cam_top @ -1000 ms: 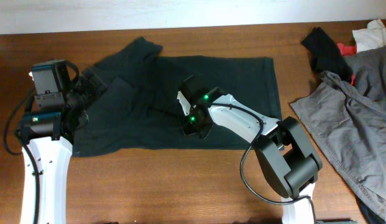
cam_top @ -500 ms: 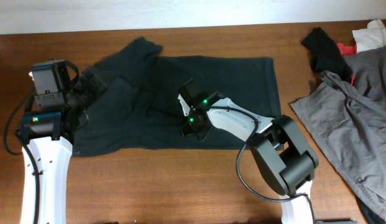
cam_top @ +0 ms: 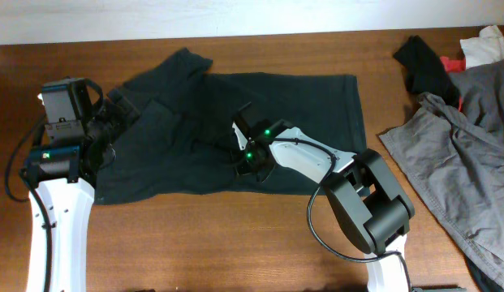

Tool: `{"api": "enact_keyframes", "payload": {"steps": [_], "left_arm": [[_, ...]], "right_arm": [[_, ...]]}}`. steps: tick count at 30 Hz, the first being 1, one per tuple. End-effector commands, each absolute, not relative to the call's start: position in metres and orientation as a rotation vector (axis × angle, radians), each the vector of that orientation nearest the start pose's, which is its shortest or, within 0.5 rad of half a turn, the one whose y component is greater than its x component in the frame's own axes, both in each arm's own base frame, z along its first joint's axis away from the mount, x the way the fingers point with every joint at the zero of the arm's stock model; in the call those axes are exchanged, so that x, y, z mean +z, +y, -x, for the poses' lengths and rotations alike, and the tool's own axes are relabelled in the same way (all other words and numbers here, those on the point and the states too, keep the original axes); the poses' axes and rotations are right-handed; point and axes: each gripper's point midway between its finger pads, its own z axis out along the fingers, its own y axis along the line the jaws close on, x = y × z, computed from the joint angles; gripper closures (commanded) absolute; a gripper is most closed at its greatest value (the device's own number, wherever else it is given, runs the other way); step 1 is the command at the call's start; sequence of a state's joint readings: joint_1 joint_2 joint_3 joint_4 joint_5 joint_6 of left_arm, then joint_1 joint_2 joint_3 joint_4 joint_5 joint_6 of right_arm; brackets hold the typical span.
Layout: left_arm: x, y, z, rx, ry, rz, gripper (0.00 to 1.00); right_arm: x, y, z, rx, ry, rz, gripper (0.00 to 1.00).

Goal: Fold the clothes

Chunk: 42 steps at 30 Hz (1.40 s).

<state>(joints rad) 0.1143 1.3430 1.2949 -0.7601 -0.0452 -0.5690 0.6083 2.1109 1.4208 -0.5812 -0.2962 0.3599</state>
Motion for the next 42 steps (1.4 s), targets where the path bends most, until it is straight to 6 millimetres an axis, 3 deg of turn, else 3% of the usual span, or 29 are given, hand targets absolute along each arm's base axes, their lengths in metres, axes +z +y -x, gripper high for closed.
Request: {"api": "enact_keyframes", "payload": {"steps": [1, 14, 29, 36, 39, 42], "left_arm": [[0.239, 0.054, -0.374, -0.141, 2.242, 0.823, 0.01], [0.239, 0.054, -0.373, -0.140, 2.245, 0.824, 0.01], [0.239, 0.054, -0.373, -0.141, 2.244, 0.824, 0.01], [0.239, 0.054, -0.373, -0.140, 2.245, 0.824, 0.01], [0.239, 0.054, -0.373, -0.140, 2.244, 0.824, 0.01], [0.239, 0.054, -0.373, -0.140, 2.244, 0.824, 0.01]], "right_arm": [[-0.002, 0.288, -0.354, 0.529, 2.945, 0.387, 0.96], [-0.001, 0.278, -0.364, 0.505, 2.941, 0.353, 0.96], [0.004, 0.242, -0.400, 0.528, 2.902, 0.195, 0.95], [0.010, 0.244, -0.421, 0.507, 2.810, 0.194, 0.91], [0.022, 0.246, -0.434, 0.544, 2.758, 0.195, 0.95], [0.053, 0.249, -0.440, 0.657, 2.730, 0.192, 0.96]]}}
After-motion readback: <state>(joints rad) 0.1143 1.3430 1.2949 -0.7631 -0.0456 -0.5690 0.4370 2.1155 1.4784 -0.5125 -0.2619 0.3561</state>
